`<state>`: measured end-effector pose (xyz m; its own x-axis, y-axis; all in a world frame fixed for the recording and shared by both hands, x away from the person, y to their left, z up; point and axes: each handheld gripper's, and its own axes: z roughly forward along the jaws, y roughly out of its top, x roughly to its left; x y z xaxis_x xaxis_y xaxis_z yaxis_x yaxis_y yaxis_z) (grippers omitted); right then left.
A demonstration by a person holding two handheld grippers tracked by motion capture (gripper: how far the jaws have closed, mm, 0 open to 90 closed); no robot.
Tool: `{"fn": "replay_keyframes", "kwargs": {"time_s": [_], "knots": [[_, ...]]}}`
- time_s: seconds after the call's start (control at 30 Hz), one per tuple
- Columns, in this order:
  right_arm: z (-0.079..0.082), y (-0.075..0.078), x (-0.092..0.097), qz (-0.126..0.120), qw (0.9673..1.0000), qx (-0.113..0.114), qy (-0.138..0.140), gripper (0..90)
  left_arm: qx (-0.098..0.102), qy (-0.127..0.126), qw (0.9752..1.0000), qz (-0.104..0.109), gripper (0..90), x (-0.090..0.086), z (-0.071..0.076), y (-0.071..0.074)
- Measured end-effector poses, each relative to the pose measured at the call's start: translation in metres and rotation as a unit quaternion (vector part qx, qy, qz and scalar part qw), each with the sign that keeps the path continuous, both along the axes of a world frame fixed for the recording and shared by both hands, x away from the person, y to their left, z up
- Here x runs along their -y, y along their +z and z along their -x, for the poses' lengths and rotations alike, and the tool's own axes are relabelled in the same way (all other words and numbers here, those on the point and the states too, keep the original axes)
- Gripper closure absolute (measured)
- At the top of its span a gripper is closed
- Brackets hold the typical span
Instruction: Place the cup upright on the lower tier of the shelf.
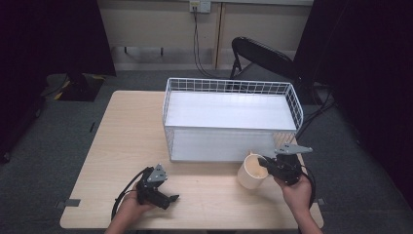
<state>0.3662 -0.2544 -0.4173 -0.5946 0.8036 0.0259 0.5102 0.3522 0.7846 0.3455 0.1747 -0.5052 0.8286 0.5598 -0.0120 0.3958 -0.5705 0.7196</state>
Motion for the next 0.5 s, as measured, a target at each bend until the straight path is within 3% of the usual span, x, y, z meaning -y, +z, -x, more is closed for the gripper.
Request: {"fn": "replay_keyframes", "kwargs": {"time_s": [0.5], "knots": [[-0.016, 0.001, -0.003, 0.012, 0.9990, 0.016, -0.039, 82.1, -0.001, -0.001, 1.0000, 0.000, 0.0, 0.000, 0.000, 0.000]]}}
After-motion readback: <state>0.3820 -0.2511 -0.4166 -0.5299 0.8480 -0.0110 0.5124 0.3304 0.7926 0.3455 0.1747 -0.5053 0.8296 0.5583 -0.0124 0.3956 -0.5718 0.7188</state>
